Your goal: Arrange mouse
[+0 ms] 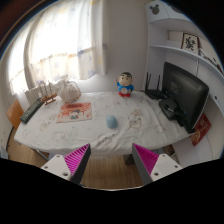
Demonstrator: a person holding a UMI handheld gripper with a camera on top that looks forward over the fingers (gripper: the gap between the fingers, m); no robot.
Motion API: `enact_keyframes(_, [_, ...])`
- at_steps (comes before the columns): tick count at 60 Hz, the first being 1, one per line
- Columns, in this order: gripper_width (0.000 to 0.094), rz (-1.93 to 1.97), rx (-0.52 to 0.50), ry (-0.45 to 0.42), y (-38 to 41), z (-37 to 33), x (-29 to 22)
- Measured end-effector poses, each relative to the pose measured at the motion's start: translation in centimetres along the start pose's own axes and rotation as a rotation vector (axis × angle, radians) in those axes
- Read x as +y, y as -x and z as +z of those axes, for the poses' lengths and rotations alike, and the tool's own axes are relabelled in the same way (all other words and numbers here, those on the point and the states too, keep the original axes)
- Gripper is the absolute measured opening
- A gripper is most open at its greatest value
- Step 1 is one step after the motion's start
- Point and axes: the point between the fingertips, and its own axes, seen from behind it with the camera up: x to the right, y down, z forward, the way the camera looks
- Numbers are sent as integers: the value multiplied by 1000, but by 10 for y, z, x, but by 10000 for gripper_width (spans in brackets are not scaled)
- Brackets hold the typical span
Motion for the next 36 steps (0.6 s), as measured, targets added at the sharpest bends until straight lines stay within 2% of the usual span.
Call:
enact_keyframes(26, [857,-23,-46,-68,4,81,-6])
enact_keyframes(36, [857,-71,-12,-101,-5,135,-8])
